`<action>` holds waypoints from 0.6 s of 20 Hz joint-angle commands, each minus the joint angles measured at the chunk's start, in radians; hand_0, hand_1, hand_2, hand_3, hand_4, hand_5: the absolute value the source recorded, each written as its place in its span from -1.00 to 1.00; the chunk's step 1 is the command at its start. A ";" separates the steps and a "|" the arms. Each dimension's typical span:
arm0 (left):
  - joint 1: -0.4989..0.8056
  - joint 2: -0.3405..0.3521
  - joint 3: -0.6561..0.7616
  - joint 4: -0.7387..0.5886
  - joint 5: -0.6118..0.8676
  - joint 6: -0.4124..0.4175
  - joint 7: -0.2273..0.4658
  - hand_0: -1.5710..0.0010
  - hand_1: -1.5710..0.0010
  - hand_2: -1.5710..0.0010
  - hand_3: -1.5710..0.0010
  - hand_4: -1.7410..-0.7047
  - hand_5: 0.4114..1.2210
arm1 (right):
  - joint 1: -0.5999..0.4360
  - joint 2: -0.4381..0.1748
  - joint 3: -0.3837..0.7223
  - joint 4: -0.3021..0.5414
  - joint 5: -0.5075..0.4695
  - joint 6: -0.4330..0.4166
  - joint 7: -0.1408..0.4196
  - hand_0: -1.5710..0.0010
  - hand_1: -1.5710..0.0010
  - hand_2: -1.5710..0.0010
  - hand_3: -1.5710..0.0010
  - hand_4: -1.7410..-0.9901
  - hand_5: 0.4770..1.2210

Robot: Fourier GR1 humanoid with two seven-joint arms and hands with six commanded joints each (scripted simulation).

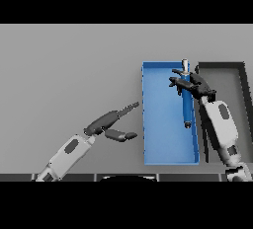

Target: Pick up the blue pipe and place it into the blue bin.

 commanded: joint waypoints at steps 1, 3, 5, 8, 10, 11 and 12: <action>0.001 0.000 -0.003 -0.004 -0.002 0.001 0.007 1.00 1.00 1.00 1.00 0.76 -0.85 | -0.012 -0.038 0.078 0.030 -0.083 -0.051 0.000 -0.86 -0.76 -0.70 -0.03 -0.45 0.92; 0.003 -0.004 -0.006 -0.013 0.000 0.003 0.010 1.00 1.00 1.00 1.00 0.76 -0.84 | -0.042 -0.090 0.218 0.057 -0.240 -0.092 0.000 -0.19 -0.13 -0.09 0.34 -0.10 0.83; -0.003 -0.016 -0.013 -0.022 -0.005 0.013 0.025 1.00 1.00 1.00 1.00 0.76 -0.84 | -0.082 -0.149 0.323 0.063 -0.343 -0.125 0.000 0.24 0.28 0.30 0.58 0.17 0.89; -0.015 -0.013 0.000 -0.012 0.009 0.007 0.035 1.00 1.00 1.00 1.00 0.76 -0.84 | -0.094 -0.212 0.402 -0.011 -0.289 -0.039 -0.041 0.61 0.63 0.64 0.78 0.40 0.52; -0.005 -0.004 -0.004 -0.013 0.005 0.002 0.019 1.00 1.00 1.00 1.00 0.76 -0.84 | -0.107 -0.228 0.436 -0.027 -0.253 -0.031 -0.014 0.75 0.76 0.77 0.86 0.44 0.32; -0.005 -0.004 -0.003 -0.017 0.005 0.003 0.016 1.00 1.00 1.00 1.00 0.76 -0.85 | -0.117 -0.236 0.445 -0.040 -0.242 -0.021 -0.001 0.80 0.81 0.82 0.89 0.45 0.23; 0.008 -0.011 -0.014 -0.021 -0.002 0.010 0.013 1.00 1.00 1.00 1.00 0.76 -0.85 | -0.109 -0.245 0.451 -0.053 -0.236 -0.012 -0.010 0.80 0.85 0.85 0.91 0.46 0.15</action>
